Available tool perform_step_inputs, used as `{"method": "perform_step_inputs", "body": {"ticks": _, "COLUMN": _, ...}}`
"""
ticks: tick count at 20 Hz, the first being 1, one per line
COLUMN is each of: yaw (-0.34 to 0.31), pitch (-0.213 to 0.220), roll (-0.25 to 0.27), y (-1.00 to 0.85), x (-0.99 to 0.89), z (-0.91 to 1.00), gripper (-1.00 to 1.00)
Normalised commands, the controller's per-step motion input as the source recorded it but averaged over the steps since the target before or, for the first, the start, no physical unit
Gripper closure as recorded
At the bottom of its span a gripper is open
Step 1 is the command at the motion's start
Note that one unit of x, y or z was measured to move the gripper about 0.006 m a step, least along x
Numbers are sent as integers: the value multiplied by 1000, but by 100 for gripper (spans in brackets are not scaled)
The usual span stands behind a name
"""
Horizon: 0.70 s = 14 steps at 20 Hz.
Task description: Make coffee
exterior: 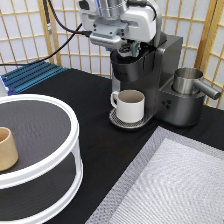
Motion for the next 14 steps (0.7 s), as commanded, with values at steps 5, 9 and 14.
{"method": "perform_step_inputs", "body": {"ticks": 5, "yaw": -66, "pitch": -24, "roll": -1, "y": -187, "x": -342, "z": 673, "gripper": -100}}
{"method": "perform_step_inputs", "body": {"ticks": 9, "yaw": -28, "pitch": -15, "roll": -64, "y": 587, "x": 93, "z": 1000, "gripper": -100}}
{"method": "perform_step_inputs", "body": {"ticks": 14, "yaw": -8, "pitch": 73, "roll": -92, "y": 866, "x": 471, "z": 1000, "gripper": -100}}
